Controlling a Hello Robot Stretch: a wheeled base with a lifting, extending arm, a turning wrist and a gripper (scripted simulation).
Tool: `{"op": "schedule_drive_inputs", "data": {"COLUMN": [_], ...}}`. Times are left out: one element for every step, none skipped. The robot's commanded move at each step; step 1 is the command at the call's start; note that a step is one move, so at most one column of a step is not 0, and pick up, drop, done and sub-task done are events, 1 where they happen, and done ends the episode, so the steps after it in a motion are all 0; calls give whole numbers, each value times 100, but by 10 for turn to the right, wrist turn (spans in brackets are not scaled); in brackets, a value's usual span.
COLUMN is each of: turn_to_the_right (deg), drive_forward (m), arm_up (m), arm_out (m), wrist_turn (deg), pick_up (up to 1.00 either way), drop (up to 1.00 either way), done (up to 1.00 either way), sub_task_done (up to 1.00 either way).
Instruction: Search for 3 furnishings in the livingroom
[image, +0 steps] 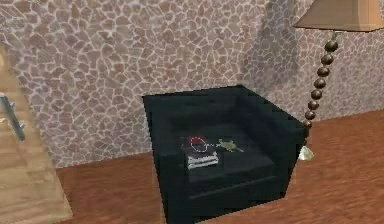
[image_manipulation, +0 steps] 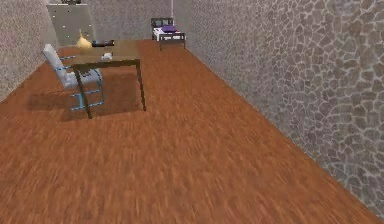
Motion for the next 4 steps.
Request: {"op": "schedule_drive_inputs", "data": {"turn_to_the_right": [-300, 0, -450, -300], "drive_forward": [0, 5, 0, 0], "arm_up": [0, 0, 0, 0], "arm_out": [0, 0, 0, 0], "wrist_turn": [0, 0, 0, 0], "pick_up": [0, 0, 0, 0], "drop": [0, 0, 0, 0], "done": [0, 0, 0, 0], "sub_task_done": [0, 0, 0, 0]}}
